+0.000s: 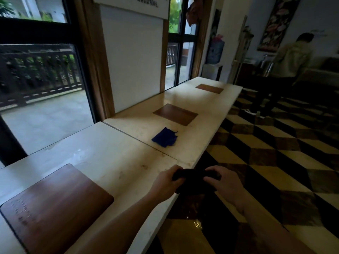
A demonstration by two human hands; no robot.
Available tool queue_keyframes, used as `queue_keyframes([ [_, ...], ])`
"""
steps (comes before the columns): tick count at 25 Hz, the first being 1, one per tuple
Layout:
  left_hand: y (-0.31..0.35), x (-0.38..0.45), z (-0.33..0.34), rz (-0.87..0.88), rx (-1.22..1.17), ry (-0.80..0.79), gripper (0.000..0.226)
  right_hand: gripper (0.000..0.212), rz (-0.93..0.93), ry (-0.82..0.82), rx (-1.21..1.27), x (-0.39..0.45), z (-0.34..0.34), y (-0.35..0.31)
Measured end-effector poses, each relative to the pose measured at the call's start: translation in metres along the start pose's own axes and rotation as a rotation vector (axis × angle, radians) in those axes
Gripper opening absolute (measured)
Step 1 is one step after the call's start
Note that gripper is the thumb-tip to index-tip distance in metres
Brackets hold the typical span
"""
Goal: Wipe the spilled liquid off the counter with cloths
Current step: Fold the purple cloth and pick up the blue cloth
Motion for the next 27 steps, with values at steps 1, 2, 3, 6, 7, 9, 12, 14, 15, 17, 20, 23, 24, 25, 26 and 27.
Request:
queue_keyframes([
  [1, -0.001, 0.017, -0.003, 0.012, 0.010, -0.008, 0.019, 0.019, 0.013, 0.007, 0.013, 0.013, -0.004, 0.008],
  [2, 0.000, 0.035, -0.004, 0.016, 0.018, -0.014, 0.019, 0.020, 0.030, 0.015, 0.028, 0.026, -0.008, 0.017],
  [3, -0.001, 0.052, -0.005, 0.016, 0.019, -0.019, 0.019, 0.020, 0.043, 0.022, 0.041, 0.039, -0.012, 0.026],
  [6, -0.007, 0.105, 0.000, -0.008, 0.022, -0.022, 0.019, 0.021, 0.039, 0.011, 0.060, 0.081, -0.020, 0.060],
  [7, -0.011, 0.120, 0.001, -0.015, 0.026, -0.019, 0.018, 0.021, 0.028, 0.003, 0.061, 0.095, -0.022, 0.070],
  [9, -0.015, 0.155, 0.005, -0.034, 0.028, -0.002, 0.017, 0.023, 0.007, -0.005, 0.066, 0.129, -0.029, 0.095],
  [12, -0.018, 0.210, 0.009, -0.102, 0.057, 0.057, 0.018, 0.024, -0.050, -0.077, 0.032, 0.185, -0.046, 0.132],
  [14, -0.017, 0.247, 0.014, -0.149, 0.042, 0.098, 0.019, 0.023, -0.084, -0.138, 0.011, 0.221, -0.061, 0.155],
  [15, -0.017, 0.258, 0.015, -0.169, 0.033, 0.115, 0.019, 0.023, -0.107, -0.158, 0.003, 0.235, -0.066, 0.161],
  [17, -0.015, 0.281, 0.017, -0.202, 0.042, 0.149, 0.018, 0.023, -0.142, -0.192, -0.004, 0.267, -0.077, 0.173],
  [20, -0.020, 0.302, 0.011, -0.274, 0.024, 0.208, 0.016, 0.022, -0.188, -0.277, 0.018, 0.317, -0.075, 0.183],
  [23, -0.042, 0.312, -0.008, -0.325, 0.048, 0.281, 0.017, 0.022, -0.262, -0.335, 0.015, 0.365, -0.052, 0.178],
  [24, -0.050, 0.315, -0.016, -0.336, 0.046, 0.307, 0.018, 0.022, -0.278, -0.346, 0.020, 0.380, -0.046, 0.174],
  [25, -0.060, 0.316, -0.021, -0.348, 0.043, 0.330, 0.019, 0.021, -0.295, -0.371, 0.022, 0.393, -0.037, 0.171],
  [26, -0.072, 0.318, -0.026, -0.361, 0.044, 0.361, 0.020, 0.020, -0.314, -0.398, 0.011, 0.407, -0.029, 0.166],
  [27, -0.082, 0.321, -0.032, -0.374, 0.045, 0.387, 0.020, 0.020, -0.340, -0.420, -0.013, 0.421, -0.023, 0.160],
])
Point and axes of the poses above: each hand's wrist, its own x-axis towards the middle knuckle, its own z-axis out of the palm, y = z × x, the point moved 2 cm from there along x, towards the middle knuckle, and after that the axes turned 11 degrees about -y, right-handed, at the moved point
